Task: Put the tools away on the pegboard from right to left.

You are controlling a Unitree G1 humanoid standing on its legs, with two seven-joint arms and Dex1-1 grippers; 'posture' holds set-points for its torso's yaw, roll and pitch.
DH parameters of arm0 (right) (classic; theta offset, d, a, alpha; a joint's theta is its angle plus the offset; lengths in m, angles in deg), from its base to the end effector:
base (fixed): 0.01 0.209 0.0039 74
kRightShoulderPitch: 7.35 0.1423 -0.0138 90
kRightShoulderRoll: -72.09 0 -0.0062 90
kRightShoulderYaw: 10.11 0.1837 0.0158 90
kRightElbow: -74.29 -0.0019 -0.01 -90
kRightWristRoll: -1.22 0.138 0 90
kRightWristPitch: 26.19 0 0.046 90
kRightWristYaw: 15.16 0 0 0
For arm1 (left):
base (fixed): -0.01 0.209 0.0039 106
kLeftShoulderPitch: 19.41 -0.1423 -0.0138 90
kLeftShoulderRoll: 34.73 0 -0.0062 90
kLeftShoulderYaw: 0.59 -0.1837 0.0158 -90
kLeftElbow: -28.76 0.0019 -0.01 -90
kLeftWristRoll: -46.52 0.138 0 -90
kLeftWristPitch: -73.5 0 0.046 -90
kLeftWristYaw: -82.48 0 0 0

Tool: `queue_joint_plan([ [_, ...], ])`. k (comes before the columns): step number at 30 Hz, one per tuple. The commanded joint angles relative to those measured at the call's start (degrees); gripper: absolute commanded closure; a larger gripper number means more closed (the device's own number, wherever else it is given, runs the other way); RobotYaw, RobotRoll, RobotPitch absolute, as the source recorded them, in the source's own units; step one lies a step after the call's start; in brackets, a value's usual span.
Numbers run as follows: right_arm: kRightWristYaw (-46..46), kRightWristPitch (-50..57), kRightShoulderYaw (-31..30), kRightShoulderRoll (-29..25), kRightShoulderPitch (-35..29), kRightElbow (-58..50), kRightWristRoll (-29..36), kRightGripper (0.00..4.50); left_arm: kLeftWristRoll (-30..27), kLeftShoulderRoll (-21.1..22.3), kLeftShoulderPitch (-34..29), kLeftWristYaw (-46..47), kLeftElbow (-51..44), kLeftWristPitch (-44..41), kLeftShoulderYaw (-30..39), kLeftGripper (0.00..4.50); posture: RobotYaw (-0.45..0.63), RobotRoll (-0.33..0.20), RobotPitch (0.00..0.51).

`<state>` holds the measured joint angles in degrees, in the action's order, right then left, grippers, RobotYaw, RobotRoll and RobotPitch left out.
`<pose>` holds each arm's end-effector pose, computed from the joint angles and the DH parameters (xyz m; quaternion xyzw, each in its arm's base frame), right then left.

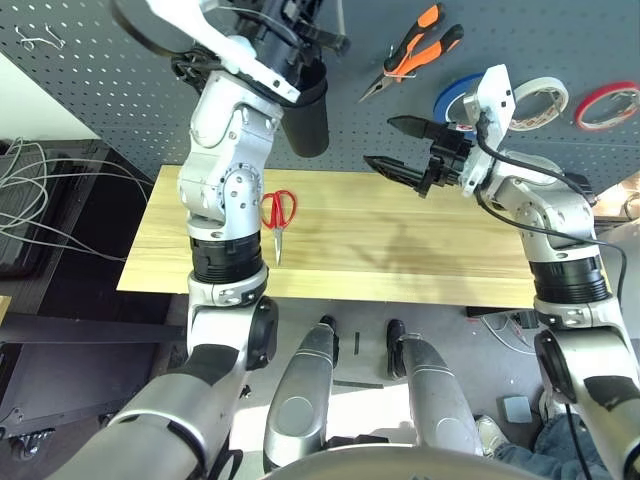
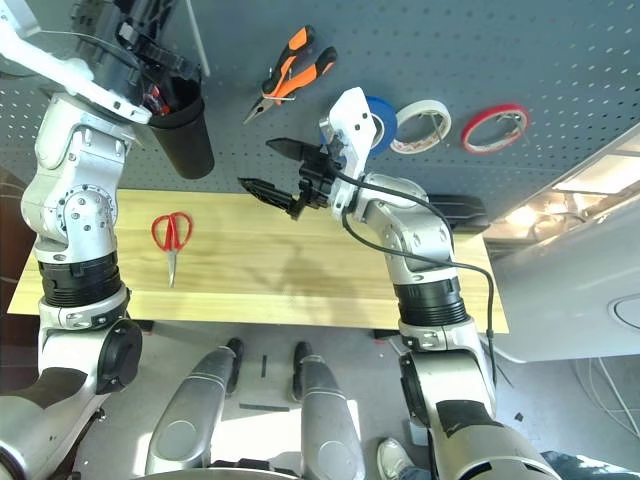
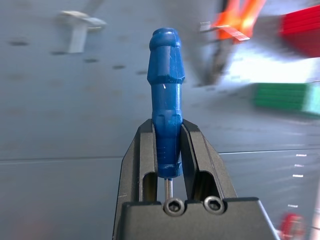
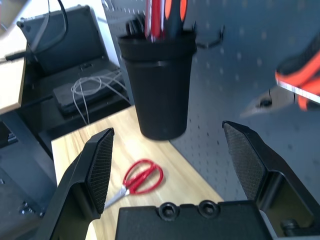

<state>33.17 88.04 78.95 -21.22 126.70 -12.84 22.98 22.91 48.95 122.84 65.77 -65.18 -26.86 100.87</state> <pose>0.3059 -0.1561 0.2193 -0.0587 -0.1159 0.5048 0.8534 0.2870 0.1514 0.2824 -0.0836 -0.3946 -0.2365 0.8839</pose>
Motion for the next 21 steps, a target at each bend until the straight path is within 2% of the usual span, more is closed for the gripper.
queue_joint_plan([
  [1, -1.2, -0.9, 0.6, 1.4, 0.9, 0.4, 0.9, 0.00, 3.0, 0.9, -2.5, 0.3, 2.1, 4.0, -0.3, 3.94, 0.14, 0.000, 0.311],
  [7, -2.0, -1.2, 0.3, 2.7, 2.4, 0.2, 1.3, 0.00, 5.3, 1.2, -5.4, 0.5, 6.0, 8.1, -0.5, 3.94, 0.14, 0.000, 0.312],
  [21, -2.2, -1.3, 0.3, 2.8, 2.5, 0.2, 1.4, 0.00, 5.6, 1.2, -5.4, 0.5, 7.0, 9.5, -0.7, 3.94, 0.14, 0.000, 0.312],
])
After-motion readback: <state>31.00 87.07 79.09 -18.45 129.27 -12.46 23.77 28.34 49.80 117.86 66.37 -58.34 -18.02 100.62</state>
